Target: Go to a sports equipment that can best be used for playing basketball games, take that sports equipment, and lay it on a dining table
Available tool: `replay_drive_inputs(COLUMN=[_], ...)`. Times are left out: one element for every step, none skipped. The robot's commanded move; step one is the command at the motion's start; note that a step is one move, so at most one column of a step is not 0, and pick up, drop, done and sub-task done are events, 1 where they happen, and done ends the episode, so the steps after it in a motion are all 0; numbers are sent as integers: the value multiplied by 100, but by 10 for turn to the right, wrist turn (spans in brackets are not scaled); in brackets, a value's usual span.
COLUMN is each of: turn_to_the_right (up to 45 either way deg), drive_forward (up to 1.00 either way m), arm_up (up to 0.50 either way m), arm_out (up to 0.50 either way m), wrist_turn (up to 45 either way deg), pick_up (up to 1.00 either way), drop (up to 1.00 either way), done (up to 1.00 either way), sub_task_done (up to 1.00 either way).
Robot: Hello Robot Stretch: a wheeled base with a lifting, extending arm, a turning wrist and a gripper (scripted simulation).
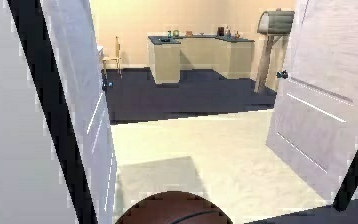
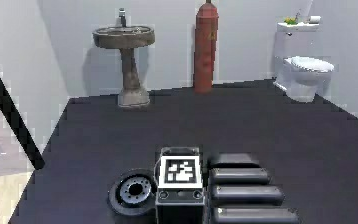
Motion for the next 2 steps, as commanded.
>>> replay_drive_inputs(turn_to_the_right=[0,30], drive_forward=[65,0], arm_up=[0,0], arm_out=[0,0], wrist_turn=[0,0], pick_up=[0,0], drop=[0,0], done=[0,0], sub_task_done=[0,0])
